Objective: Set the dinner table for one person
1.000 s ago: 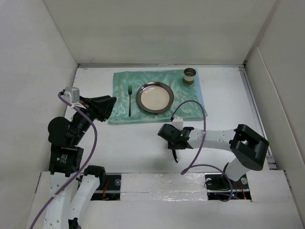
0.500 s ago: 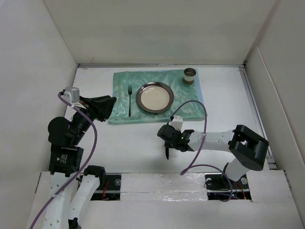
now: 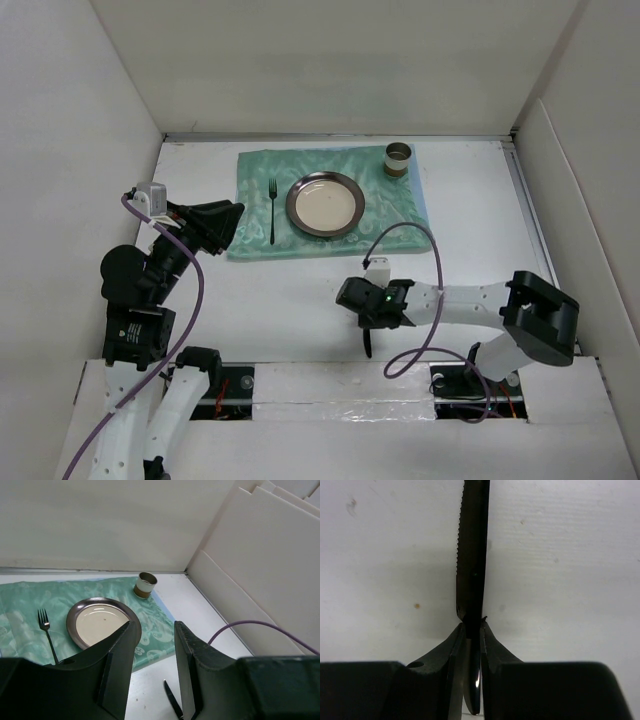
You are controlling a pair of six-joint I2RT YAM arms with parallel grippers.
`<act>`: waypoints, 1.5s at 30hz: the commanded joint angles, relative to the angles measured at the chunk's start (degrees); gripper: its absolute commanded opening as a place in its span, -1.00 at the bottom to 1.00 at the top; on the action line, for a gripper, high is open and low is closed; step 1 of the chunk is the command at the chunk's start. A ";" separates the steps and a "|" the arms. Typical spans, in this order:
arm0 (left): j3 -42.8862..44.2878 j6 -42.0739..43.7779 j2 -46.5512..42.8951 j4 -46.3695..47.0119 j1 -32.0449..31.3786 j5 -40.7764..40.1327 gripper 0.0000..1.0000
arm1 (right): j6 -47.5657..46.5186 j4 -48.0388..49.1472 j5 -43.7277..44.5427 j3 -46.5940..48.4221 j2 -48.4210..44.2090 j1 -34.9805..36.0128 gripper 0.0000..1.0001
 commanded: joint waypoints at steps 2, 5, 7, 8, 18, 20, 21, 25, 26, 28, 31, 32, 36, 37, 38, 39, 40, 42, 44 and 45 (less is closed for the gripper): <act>1.28 0.67 -0.29 1.90 -0.39 -0.06 -0.33 | 0.48 -11.32 0.88 0.73 -3.35 0.80 -1.00; 1.28 0.67 -0.20 2.07 -0.39 0.03 -0.33 | -1.36 -13.96 3.16 4.06 -4.50 0.80 -1.00; 1.37 0.67 -0.20 1.99 -0.39 0.03 -0.33 | -3.12 -15.29 3.61 6.01 -4.23 0.09 -1.00; 1.28 0.67 -0.11 1.90 -0.39 0.03 -0.33 | -3.47 -15.55 3.87 7.23 -4.14 0.09 -1.00; 1.46 0.67 0.42 1.90 -0.39 0.55 -0.33 | -13.03 -13.72 3.70 12.94 -5.02 -4.91 -1.00; 1.54 0.67 0.50 1.90 -0.39 0.55 -0.33 | -15.59 -12.75 4.66 14.88 -4.41 -7.45 -1.00; 1.46 0.67 0.59 1.90 -0.39 0.47 -0.33 | -18.65 -11.79 4.84 15.76 -3.71 -8.25 -1.00; 1.46 0.84 0.59 1.64 -0.39 0.11 -0.33 | -25.43 -8.18 2.82 20.50 -1.08 -13.00 -1.00; 1.46 0.84 0.77 1.63 -0.39 -0.15 -0.33 | -26.40 -6.96 2.39 21.21 -0.72 -13.96 -1.00; 1.63 0.93 0.77 1.55 -0.39 0.02 -0.33 | -31.05 -4.76 0.02 22.00 0.42 -17.39 -1.00; 1.54 0.93 1.03 1.55 -0.39 0.20 -0.33 | -34.93 -1.15 -4.55 23.67 1.83 -21.95 -1.00; 1.54 0.93 1.03 1.55 -0.39 0.20 -0.33 | -35.81 0.16 -5.95 24.98 3.14 -22.84 -1.00; 1.54 0.93 1.21 1.55 -0.39 0.20 -0.33 | -40.12 2.02 -9.03 29.82 7.53 -27.93 -1.00; 1.46 0.93 1.21 1.55 -0.39 0.20 -0.33 | -41.78 2.20 -10.44 32.27 9.98 -28.99 -1.00; 1.46 0.93 1.30 1.55 -0.39 0.20 -0.33 | -42.32 2.20 -11.67 33.60 11.31 -29.96 -1.00; 1.46 0.93 1.38 1.55 -0.39 0.29 -0.33 | -42.67 2.11 -12.46 34.83 12.54 -30.84 -1.00; 1.37 0.93 1.56 1.55 -0.39 0.11 -0.33 | -43.02 2.11 -13.26 36.15 14.90 -32.41 -1.00; 1.46 1.02 1.65 1.37 -0.39 0.03 -0.33 | -43.90 2.02 -13.79 39.75 17.03 -33.74 -1.00; 1.46 1.02 1.91 1.46 -0.39 0.03 -0.33 | -44.78 1.67 -14.05 43.08 20.01 -35.58 -1.00; 1.54 1.02 2.00 1.37 -0.39 0.03 -0.33 | -44.70 0.63 -14.40 44.06 20.81 -36.11 -1.00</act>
